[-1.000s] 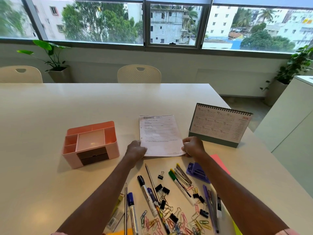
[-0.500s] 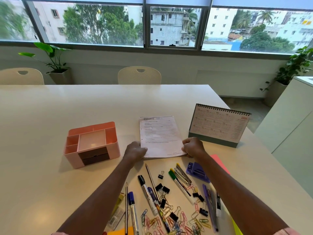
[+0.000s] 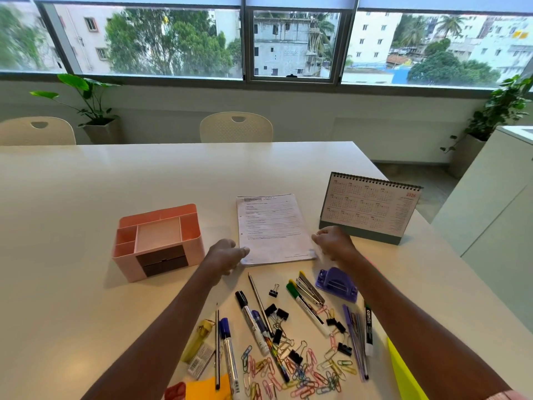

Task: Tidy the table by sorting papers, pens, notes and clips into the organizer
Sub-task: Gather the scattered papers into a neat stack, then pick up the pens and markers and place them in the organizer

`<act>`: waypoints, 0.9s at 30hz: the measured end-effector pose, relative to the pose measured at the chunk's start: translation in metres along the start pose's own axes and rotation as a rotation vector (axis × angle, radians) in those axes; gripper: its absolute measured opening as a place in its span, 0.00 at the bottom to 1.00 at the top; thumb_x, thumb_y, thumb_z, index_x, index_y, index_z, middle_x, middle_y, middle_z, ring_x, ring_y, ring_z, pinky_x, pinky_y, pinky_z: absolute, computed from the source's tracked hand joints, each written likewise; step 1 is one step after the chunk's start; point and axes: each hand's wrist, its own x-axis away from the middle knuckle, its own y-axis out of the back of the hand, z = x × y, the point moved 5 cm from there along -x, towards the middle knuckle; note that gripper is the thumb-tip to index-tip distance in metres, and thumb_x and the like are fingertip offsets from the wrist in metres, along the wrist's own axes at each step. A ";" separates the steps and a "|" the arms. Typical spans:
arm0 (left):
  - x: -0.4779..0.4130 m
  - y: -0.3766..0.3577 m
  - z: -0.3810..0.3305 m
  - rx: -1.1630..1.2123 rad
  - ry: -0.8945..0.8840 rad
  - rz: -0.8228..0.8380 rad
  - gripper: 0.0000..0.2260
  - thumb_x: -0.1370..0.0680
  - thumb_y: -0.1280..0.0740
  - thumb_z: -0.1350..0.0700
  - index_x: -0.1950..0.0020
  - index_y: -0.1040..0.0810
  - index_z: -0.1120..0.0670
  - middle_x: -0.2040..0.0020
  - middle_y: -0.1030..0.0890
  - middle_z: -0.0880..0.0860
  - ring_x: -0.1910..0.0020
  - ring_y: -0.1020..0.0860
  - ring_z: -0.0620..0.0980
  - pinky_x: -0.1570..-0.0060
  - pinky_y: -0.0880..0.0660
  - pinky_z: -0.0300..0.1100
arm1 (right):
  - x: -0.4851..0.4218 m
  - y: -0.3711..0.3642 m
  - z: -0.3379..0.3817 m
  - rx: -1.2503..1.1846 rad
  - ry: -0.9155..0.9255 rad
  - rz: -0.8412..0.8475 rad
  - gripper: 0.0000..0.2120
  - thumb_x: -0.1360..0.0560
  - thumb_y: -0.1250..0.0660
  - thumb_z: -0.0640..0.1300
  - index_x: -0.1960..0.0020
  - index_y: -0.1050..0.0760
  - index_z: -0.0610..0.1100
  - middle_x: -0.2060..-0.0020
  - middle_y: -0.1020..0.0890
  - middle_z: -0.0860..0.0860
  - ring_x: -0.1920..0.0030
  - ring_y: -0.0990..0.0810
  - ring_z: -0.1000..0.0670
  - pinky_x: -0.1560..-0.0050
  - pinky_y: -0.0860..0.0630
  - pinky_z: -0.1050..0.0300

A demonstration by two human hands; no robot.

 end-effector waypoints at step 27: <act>0.154 0.083 0.091 -0.297 -0.176 -0.368 0.27 0.18 0.29 0.49 0.20 0.31 0.51 0.22 0.27 0.54 0.25 0.28 0.53 0.30 0.31 0.45 | 0.187 -0.038 0.003 -0.050 0.492 0.161 0.15 0.20 0.28 0.46 0.34 0.20 0.55 0.40 0.18 0.61 0.38 0.23 0.66 0.36 0.25 0.59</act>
